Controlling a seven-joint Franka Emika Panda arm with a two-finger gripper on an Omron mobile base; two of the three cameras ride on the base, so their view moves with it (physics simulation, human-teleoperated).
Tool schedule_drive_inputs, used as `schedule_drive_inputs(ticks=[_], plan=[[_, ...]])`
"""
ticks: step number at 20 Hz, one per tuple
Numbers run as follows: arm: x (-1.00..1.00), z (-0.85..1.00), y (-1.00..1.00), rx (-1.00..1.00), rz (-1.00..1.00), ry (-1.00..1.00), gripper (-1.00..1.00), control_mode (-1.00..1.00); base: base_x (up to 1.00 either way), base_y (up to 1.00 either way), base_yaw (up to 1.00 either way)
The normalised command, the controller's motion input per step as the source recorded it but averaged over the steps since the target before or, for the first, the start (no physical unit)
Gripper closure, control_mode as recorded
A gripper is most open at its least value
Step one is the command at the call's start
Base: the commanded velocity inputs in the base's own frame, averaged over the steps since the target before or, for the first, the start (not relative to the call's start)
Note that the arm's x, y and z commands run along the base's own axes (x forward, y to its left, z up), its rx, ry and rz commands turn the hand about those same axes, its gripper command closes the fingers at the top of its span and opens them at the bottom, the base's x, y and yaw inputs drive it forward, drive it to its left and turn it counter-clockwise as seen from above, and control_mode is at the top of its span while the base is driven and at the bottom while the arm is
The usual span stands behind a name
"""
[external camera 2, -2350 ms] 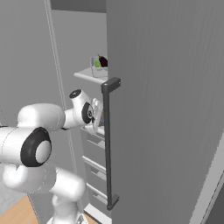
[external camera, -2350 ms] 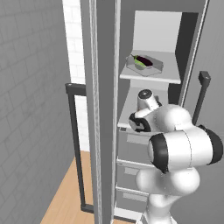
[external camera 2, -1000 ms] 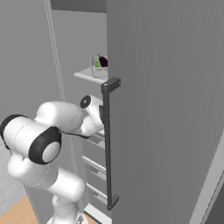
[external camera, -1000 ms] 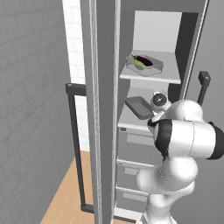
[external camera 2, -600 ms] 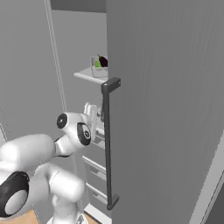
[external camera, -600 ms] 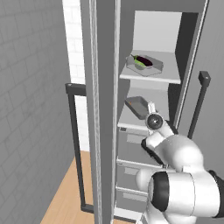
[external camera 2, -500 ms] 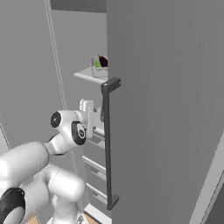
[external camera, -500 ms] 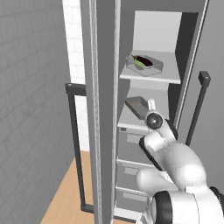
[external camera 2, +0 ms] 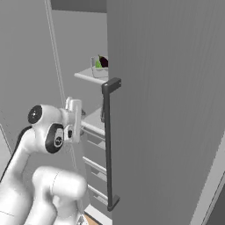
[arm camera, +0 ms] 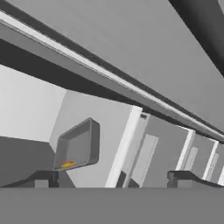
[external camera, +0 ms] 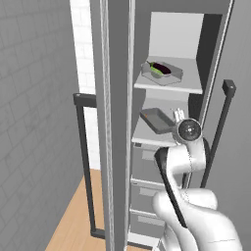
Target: Take the meat container that has the shrimp and place it on the second highest rack of the freezer. Then take the vegetable container that has the eggplant and lemon wedge and place it on the highest rack of the freezer.
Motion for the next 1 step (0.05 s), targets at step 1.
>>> schedule_drive_inputs(ticks=[1], plan=[[-1.00, 0.00, 0.06, 0.02, 0.00, 0.21, -1.00, -1.00, 0.00, 0.00, 0.00]])
